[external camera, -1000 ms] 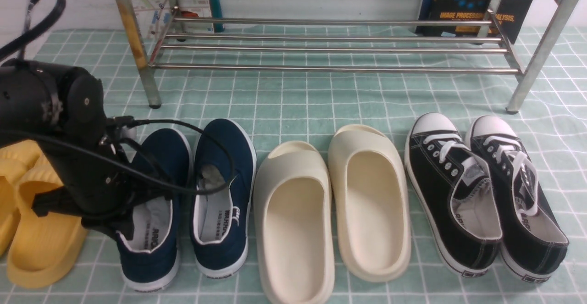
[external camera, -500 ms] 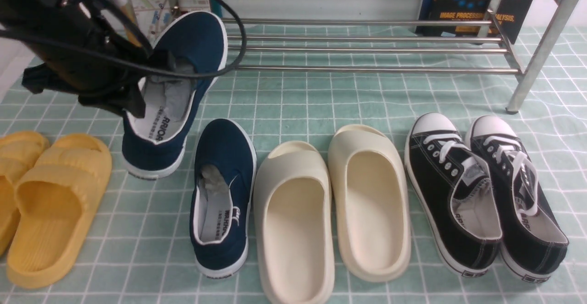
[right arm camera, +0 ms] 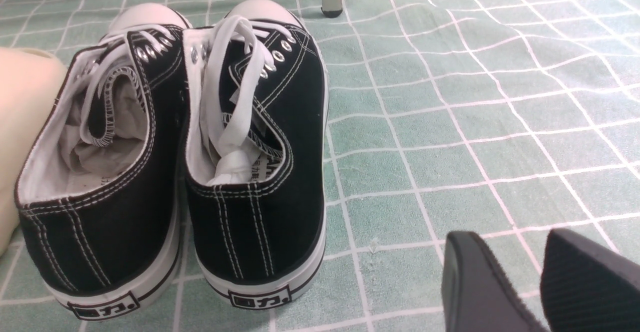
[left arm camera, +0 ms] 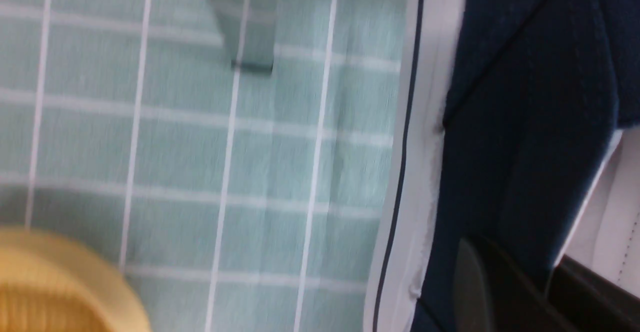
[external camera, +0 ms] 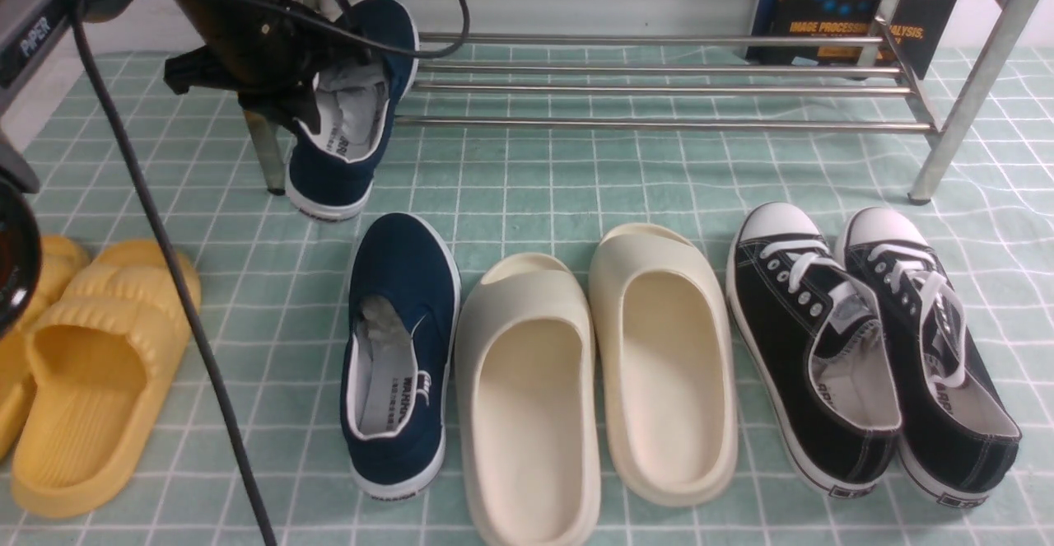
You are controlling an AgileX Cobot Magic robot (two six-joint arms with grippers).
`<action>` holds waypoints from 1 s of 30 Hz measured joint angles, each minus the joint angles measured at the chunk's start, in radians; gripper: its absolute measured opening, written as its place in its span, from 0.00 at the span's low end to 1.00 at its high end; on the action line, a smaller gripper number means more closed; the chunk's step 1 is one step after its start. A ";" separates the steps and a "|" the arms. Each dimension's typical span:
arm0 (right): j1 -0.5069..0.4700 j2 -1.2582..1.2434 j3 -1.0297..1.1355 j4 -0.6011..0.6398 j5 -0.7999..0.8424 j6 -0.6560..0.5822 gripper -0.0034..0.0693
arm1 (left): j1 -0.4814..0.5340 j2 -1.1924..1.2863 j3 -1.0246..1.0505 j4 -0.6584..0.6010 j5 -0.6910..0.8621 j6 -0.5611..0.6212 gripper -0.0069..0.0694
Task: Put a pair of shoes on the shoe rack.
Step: Use the left arm to put a shoe into the shoe rack
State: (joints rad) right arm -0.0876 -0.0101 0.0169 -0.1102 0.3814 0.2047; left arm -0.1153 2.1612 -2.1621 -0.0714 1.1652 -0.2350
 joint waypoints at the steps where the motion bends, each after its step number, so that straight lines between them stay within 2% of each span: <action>1: 0.000 0.000 0.000 0.000 0.000 0.000 0.38 | 0.000 0.018 -0.024 -0.003 -0.004 0.000 0.12; 6: 0.000 0.000 0.000 0.000 0.000 0.000 0.38 | 0.000 0.072 -0.088 -0.038 -0.042 -0.003 0.12; 18: 0.000 0.000 0.000 0.000 0.000 0.000 0.38 | -0.002 0.086 -0.090 -0.044 -0.102 -0.003 0.13; 23: 0.000 0.000 0.000 0.000 0.000 0.012 0.38 | -0.003 0.086 -0.091 -0.044 -0.109 -0.003 0.20; 30: 0.000 0.000 0.000 0.000 0.000 0.020 0.38 | -0.003 0.086 -0.094 -0.042 -0.130 -0.003 0.39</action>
State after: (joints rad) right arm -0.0876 -0.0101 0.0169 -0.1102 0.3814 0.2248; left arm -0.1182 2.2470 -2.2564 -0.1132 1.0350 -0.2384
